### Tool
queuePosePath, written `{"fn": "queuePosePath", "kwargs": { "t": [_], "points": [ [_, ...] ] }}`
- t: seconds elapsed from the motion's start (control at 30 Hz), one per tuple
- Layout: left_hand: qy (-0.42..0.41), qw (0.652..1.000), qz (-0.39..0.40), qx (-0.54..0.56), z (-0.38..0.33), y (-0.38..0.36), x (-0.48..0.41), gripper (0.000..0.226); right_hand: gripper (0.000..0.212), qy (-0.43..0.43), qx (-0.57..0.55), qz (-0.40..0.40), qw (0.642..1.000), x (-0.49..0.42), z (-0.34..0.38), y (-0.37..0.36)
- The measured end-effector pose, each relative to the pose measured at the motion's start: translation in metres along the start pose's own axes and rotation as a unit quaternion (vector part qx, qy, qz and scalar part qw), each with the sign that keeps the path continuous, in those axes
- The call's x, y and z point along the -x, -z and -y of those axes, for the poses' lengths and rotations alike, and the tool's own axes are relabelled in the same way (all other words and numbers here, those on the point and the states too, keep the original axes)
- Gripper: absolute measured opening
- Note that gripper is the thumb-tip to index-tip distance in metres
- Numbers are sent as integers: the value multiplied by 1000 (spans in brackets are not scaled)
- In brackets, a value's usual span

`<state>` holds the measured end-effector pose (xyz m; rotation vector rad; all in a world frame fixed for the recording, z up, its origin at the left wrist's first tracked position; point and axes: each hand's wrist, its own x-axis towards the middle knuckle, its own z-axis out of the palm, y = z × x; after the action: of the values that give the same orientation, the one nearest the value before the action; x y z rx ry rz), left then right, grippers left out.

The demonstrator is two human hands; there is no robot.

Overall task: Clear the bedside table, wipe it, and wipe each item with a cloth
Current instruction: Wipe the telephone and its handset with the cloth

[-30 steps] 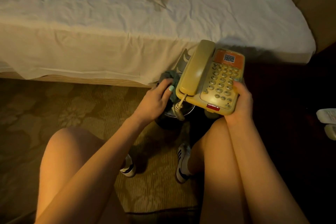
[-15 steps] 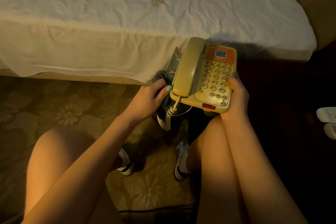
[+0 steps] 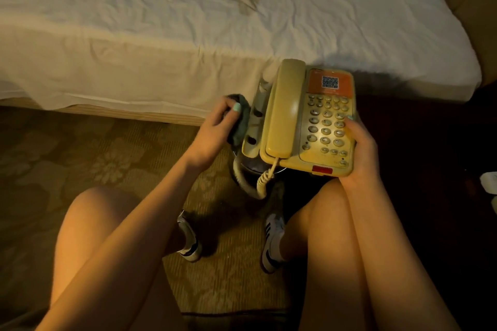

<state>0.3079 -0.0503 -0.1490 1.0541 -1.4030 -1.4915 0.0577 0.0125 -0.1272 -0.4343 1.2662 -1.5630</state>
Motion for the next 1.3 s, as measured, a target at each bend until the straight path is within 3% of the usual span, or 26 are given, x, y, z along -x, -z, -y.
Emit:
{"fn": "queuePosePath", "kwargs": {
  "t": [0.03, 0.13, 0.2, 0.33, 0.53, 0.7, 0.87, 0.97, 1.17, 1.3],
  "points": [
    [-8, 1000, 0, 5, 5, -3, -1, 16, 40, 3, 4, -5, 1000, -1, 0, 0],
    [12, 1000, 10, 11, 11, -7, -2, 50, 42, 12, 12, -28, 999, -2, 0, -1],
    [63, 998, 6, -11, 15, -8, -4, 57, 41, 19, 20, -44, 999, -1, 0, -2],
    [112, 993, -1, -36, 20, -13, -5, 51, 36, 32, 37, -66, 997, -1, 1, -3],
    [131, 989, 30, 61, 23, -12, 15, 48, 41, 56, -22, -124, 990, -2, -1, -8],
    [142, 988, 60, 23, 28, -8, 30, 57, 39, 67, -65, -177, 980, -2, 3, -4],
    [141, 979, 77, -123, 42, 4, 44, 66, 44, 84, -71, -194, 975, 1, 7, -3],
    [130, 971, 61, -193, 48, 6, 47, 56, 44, 86, -61, -184, 977, 2, 8, -3],
    [74, 958, -59, -272, 41, -7, 40, 44, 44, 83, -58, -146, 984, 3, 6, -8],
    [48, 974, -111, -191, 32, -2, 32, 38, 47, 83, -55, -133, 986, 3, 2, -14]
  ]
}}
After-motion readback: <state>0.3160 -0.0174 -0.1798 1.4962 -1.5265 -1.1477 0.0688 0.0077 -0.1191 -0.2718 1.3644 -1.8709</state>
